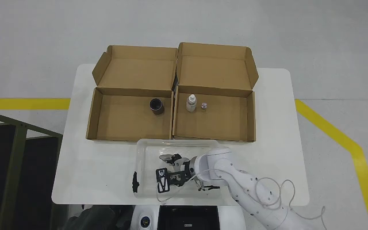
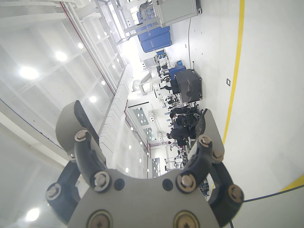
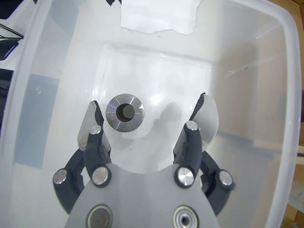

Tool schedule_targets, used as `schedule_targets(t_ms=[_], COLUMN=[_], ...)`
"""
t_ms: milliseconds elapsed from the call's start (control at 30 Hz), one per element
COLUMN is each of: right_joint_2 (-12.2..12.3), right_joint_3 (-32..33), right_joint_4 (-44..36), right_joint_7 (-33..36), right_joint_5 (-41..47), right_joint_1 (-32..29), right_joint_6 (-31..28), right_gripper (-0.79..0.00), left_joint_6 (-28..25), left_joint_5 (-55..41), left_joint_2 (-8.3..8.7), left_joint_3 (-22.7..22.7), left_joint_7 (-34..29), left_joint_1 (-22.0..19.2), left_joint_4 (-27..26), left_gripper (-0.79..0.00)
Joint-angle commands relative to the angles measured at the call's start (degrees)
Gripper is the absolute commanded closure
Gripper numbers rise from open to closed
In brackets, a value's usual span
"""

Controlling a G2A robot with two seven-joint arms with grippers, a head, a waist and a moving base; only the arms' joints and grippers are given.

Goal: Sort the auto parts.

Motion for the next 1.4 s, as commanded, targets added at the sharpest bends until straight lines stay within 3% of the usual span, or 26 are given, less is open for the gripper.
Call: schedule_targets(t_ms=[0, 133, 267, 533, 700, 767, 1367], right_joint_2=[0.0, -0.1, -0.2, -0.3, -0.2, -0.1, 1.1], right_joint_3=[-0.4, -1.2, -1.9, -2.7, -2.8, -2.8, -0.2], right_joint_4=[0.4, 1.2, 1.7, 2.3, 2.1, 1.4, -6.5], right_joint_7=[0.1, 0.4, 0.8, 1.1, 0.5, 0.0, -4.3], right_joint_5=[0.0, 0.2, 0.4, 1.0, 1.6, 1.6, 0.6], right_joint_1=[0.2, 0.7, 1.2, 2.0, 2.3, 2.2, 1.3], right_joint_6=[0.1, 0.0, -0.1, 0.1, -0.2, -0.1, 1.0], right_gripper=[-0.582, -0.520, -0.391, -0.280, -0.114, 0.000, 0.000], left_joint_6=[0.0, 0.0, 0.0, 0.0, 0.0, 0.0, 0.0], left_joint_5=[0.0, 0.0, 0.0, 0.0, 0.0, 0.0, 0.0], left_joint_2=[0.00, 0.00, 0.00, 0.00, 0.00, 0.00, 0.00], left_joint_3=[0.0, 0.0, 0.0, 0.0, 0.0, 0.0, 0.0], left_joint_7=[0.0, 0.0, 0.0, 0.0, 0.0, 0.0, 0.0], left_joint_1=[0.0, 0.0, 0.0, 0.0, 0.0, 0.0, 0.0], left_joint_4=[0.0, 0.0, 0.0, 0.0, 0.0, 0.0, 0.0], left_gripper=[-0.785, -0.785, -0.785, -0.785, -0.785, -0.785, -0.785])
